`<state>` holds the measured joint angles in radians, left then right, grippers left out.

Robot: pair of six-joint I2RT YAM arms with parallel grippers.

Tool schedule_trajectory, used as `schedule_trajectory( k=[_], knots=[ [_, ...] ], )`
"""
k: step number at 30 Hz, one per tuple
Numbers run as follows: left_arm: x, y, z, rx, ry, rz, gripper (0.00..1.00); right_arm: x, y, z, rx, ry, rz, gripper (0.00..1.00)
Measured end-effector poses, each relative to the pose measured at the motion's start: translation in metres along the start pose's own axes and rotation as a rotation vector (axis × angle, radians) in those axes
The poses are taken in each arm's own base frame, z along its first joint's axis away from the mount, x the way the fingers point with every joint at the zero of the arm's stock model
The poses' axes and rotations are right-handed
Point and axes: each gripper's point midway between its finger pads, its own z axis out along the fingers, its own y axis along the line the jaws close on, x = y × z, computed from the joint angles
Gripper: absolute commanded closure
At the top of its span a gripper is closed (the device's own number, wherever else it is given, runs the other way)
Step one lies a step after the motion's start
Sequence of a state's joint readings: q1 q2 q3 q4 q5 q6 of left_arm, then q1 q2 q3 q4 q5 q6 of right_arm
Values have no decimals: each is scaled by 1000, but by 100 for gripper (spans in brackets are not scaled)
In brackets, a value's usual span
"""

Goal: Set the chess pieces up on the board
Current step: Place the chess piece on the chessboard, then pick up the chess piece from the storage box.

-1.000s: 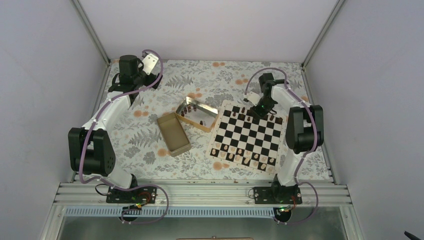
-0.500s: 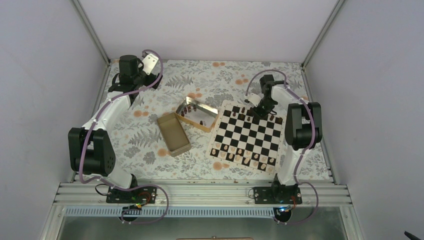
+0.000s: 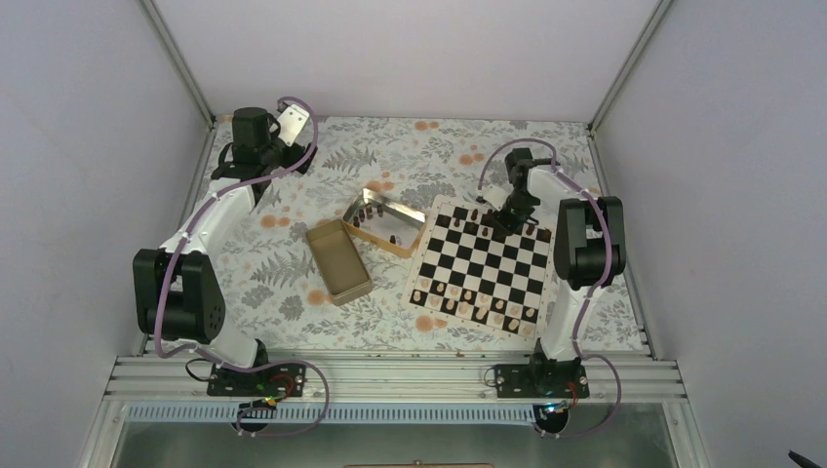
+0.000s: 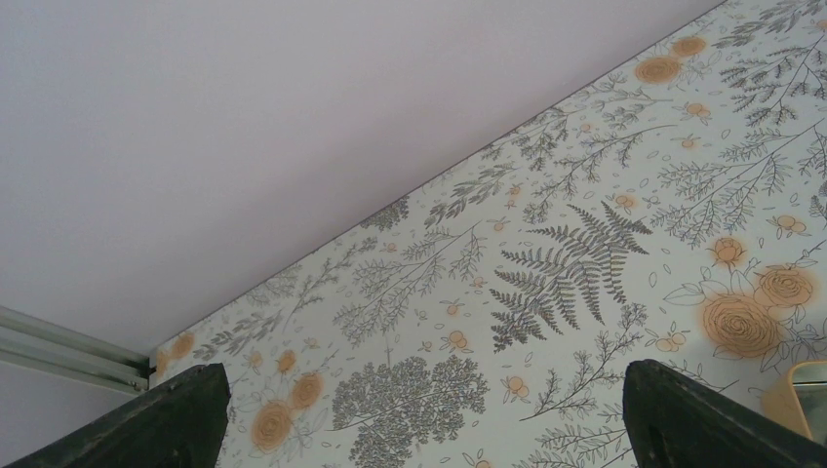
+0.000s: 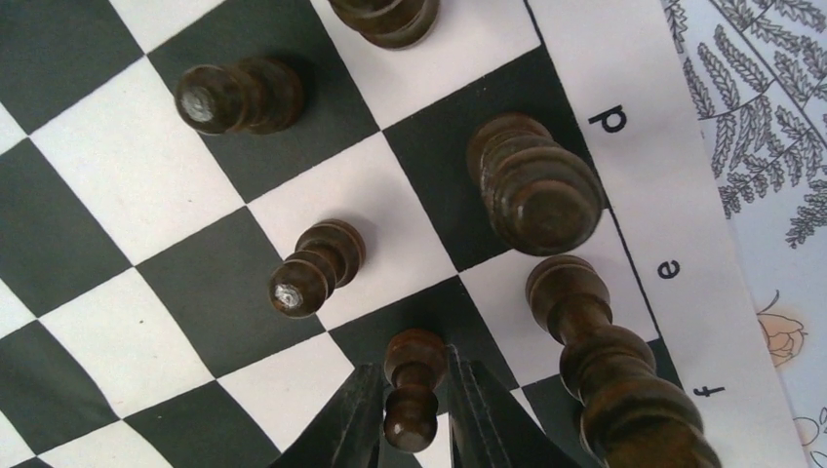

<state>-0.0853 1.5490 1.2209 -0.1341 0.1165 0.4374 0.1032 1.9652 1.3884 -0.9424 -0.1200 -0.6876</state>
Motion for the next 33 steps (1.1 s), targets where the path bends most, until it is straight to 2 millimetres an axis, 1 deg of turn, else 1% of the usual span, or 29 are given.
schedule_trajectory(
  k=[5, 9, 11, 13, 15, 17, 18, 19, 21, 23, 25, 27, 29, 31, 33],
  knots=[
    [0, 0, 0, 0, 0, 0, 0, 1, 1, -2, -6, 7, 1, 74],
    [0, 0, 0, 0, 0, 0, 0, -2, 0, -13, -5, 6, 1, 72],
    [0, 0, 0, 0, 0, 0, 0, -7, 0, -25, 3, -8, -3, 72],
    [0, 0, 0, 0, 0, 0, 0, -19, 1, -43, 16, -39, -20, 71],
    [0, 0, 0, 0, 0, 0, 0, -35, 4, -64, 34, -85, -47, 68],
    [0, 0, 0, 0, 0, 0, 0, -56, 11, -83, 58, -131, -92, 69],
    [0, 0, 0, 0, 0, 0, 0, -68, 17, -91, 67, -155, -122, 69],
    [0, 0, 0, 0, 0, 0, 0, -82, 26, -99, 76, -181, -158, 67],
    [0, 0, 0, 0, 1, 0, 0, -110, 51, -111, 84, -232, -241, 64],
    [0, 0, 0, 1, 1, 0, 0, -137, 82, -119, 79, -287, -334, 62],
    [0, 0, 0, 1, 2, 0, 0, -160, 112, -123, 67, -336, -415, 62],
    [0, 0, 0, 2, 1, 0, 0, -185, 140, -121, 50, -383, -489, 67],
    [0, -2, 0, 9, -1, -1, 0, -204, 157, -114, 34, -411, -530, 69],
    [-1, -3, 0, 16, -4, -1, 0, -224, 167, -102, 19, -429, -555, 68],
    [-1, -4, 0, 20, -5, 0, 0, -238, 174, -86, 12, -430, -574, 67]
  ],
)
